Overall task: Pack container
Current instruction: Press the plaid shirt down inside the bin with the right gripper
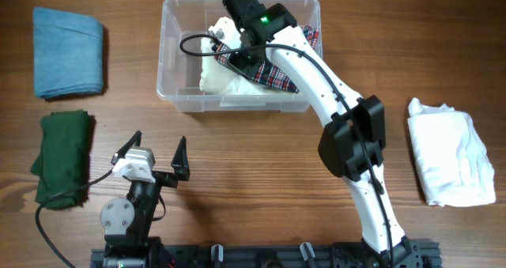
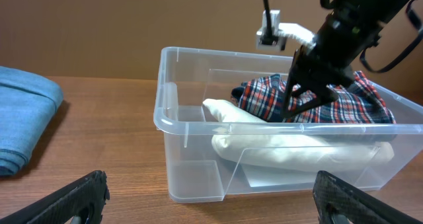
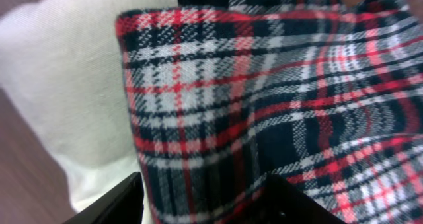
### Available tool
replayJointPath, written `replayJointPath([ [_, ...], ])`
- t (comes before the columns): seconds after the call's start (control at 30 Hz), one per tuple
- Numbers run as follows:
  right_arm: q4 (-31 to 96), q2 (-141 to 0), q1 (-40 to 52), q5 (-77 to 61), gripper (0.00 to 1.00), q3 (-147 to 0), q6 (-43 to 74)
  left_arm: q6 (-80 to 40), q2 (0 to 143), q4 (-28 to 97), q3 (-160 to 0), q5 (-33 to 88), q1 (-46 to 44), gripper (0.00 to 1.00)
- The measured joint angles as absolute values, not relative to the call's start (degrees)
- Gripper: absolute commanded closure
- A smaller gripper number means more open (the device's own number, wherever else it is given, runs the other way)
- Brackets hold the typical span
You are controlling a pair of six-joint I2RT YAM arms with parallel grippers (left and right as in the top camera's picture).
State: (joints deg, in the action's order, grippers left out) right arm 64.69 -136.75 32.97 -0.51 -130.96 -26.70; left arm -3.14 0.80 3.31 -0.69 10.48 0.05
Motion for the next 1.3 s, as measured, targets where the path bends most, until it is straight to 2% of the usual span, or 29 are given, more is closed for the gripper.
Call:
replayJointPath([
  [0.07, 64.6, -137.6, 33.0, -0.1, 0.46, -131.0, -26.7, -3.1, 0.8, 3.3, -0.7, 10.5, 0.1, 0.0],
  [0.13, 64.4, -138.4, 33.1, 0.4, 0.56, -131.0, -27.0, -3.1, 0.8, 3.3, -0.7, 10.5, 0.1, 0.0],
  [0.2, 63.9, -138.9, 33.1, 1.3, 0.7, -131.0, -26.9, -3.1, 0.8, 3.3, -0.7, 10.5, 0.1, 0.0],
  [0.4, 63.1, -138.9, 33.2, 3.0, 0.95, -131.0, -27.0, -3.1, 0.8, 3.3, -0.7, 10.5, 0.1, 0.0],
  [1.3, 71.3, -137.3, 35.2, 4.1, 0.96, -131.4, -27.1, -3.1, 0.8, 3.3, -0.7, 10.5, 0.1, 0.0],
])
